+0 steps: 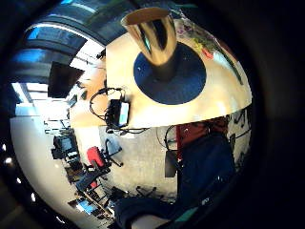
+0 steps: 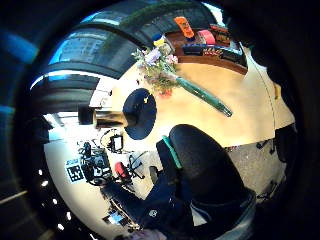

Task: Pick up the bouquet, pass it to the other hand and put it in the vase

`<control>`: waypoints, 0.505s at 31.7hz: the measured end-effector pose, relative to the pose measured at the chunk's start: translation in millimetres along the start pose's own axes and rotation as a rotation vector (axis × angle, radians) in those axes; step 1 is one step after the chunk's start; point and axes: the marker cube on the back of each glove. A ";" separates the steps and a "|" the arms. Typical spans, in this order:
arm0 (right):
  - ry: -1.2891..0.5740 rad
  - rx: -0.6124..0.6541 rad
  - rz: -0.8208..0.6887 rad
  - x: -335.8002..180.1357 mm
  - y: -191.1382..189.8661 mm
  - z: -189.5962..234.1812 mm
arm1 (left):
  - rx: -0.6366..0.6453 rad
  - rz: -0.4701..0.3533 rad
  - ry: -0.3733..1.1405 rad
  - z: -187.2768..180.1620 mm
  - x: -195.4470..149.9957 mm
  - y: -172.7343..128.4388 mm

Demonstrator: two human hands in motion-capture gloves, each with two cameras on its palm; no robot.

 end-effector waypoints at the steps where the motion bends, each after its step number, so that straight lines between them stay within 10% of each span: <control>1: -0.010 0.002 0.015 1.9 -2.4 -1.4 | 0.005 0.004 0.001 -1.4 1.0 0.4; 16: -0.131 -0.161 0.212 24.4 -60.3 54.2 | 0.006 0.061 0.002 2.6 16.7 -1.5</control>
